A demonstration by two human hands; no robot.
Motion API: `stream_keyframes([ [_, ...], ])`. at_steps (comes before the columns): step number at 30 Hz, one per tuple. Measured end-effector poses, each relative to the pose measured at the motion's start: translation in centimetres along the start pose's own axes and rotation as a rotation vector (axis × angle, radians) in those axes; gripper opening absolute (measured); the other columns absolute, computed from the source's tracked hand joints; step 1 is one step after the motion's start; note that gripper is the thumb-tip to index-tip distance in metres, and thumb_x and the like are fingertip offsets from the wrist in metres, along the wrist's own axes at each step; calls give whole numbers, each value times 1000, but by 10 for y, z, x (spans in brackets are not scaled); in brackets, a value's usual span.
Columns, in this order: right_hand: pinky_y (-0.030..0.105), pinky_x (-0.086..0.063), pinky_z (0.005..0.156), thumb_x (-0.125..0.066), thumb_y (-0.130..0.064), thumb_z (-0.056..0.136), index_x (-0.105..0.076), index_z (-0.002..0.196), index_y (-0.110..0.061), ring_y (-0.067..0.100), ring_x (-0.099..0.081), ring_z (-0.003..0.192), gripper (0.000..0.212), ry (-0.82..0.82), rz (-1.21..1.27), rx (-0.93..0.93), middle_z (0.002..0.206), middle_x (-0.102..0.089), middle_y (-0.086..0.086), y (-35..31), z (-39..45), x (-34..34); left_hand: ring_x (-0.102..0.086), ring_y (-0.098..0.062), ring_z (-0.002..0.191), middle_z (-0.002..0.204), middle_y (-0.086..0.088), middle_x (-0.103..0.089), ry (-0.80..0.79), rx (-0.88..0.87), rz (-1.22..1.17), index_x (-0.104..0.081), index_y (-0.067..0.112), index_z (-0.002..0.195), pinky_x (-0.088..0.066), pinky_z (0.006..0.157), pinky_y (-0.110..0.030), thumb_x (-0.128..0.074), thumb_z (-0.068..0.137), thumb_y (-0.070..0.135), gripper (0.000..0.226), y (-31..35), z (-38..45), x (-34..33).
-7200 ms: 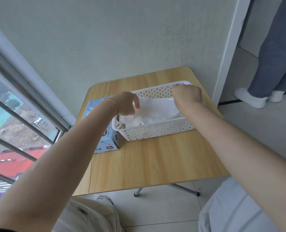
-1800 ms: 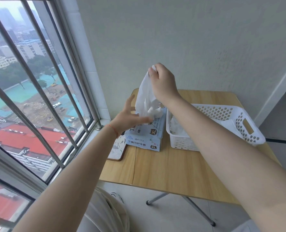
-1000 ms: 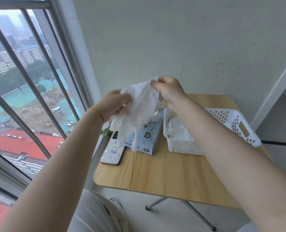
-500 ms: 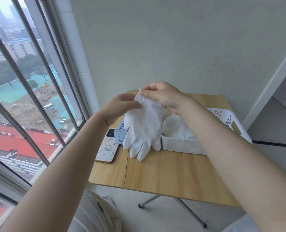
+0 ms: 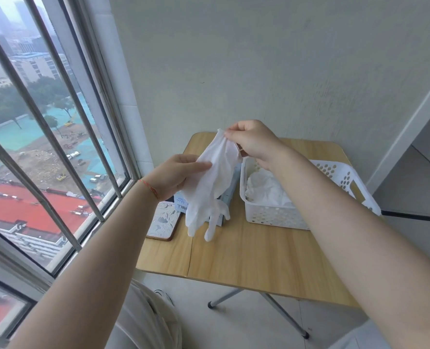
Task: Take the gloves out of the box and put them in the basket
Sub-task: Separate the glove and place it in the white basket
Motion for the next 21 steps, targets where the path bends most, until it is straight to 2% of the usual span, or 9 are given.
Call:
stream_keyframes([
  [5,26,-39,62,-43,-20,97,-58,99,-14,16,-49,72,16,142,-39,-25,81,-53,-2,-2,4,1,-68,-31,101,108,-18,-70,-105,95,61,-68,-5,107,-56,93,-44,-71,79,22,38,-2,-7,4],
  [7,26,-40,62,-41,-19,98,-54,98,-14,16,-46,72,14,152,-43,-45,79,-49,-2,0,4,2,-68,-30,103,112,-19,-70,-59,65,-2,-65,-7,114,-55,94,-42,-69,81,21,44,-2,-6,7],
  [8,26,-40,59,-40,-19,99,-52,97,-15,18,-44,70,12,143,-15,-62,78,-47,-1,1,2,1,-69,-28,98,108,-17,-71,-32,43,-56,-64,-6,114,-56,92,-40,-66,82,20,42,-1,-6,8],
  [11,22,-39,51,-45,-23,100,-49,93,-16,19,-45,65,11,94,65,-119,75,-45,3,6,2,0,-69,-21,76,91,-9,-70,54,0,-192,-65,5,107,-59,75,-34,-59,92,15,20,5,-6,12],
  [13,17,-39,42,-48,-27,99,-50,86,-15,19,-47,60,18,83,68,-166,74,-47,5,11,1,3,-68,-22,75,92,-11,-69,155,-8,-178,-66,7,106,-57,70,-35,-57,95,15,16,12,-3,13],
  [16,16,-33,39,-49,-23,100,-45,72,-14,16,-37,45,29,99,50,-212,62,-42,7,20,-3,15,-69,-27,88,100,-14,-72,290,8,53,-68,10,98,-57,86,-44,-63,93,20,12,22,9,9],
  [18,17,-32,40,-51,-23,99,-46,69,-12,16,-36,43,32,126,-7,-241,61,-43,6,32,-9,31,-71,-29,91,99,-10,-75,247,25,265,-72,13,97,-56,90,-47,-66,86,30,21,29,24,-6],
  [21,20,-39,43,-62,-29,91,-57,79,-9,18,-44,48,24,144,-118,-297,69,-49,6,57,-20,60,-70,-27,87,92,-7,-73,105,36,532,-72,13,94,-55,91,-46,-66,87,34,23,39,46,-45],
])
Point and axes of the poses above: each hand's wrist, its own z-axis towards the middle knuckle, its own x-axis out of the back of the hand, y = z × x, the point moved 3 cm from there along z, towards the middle knuckle
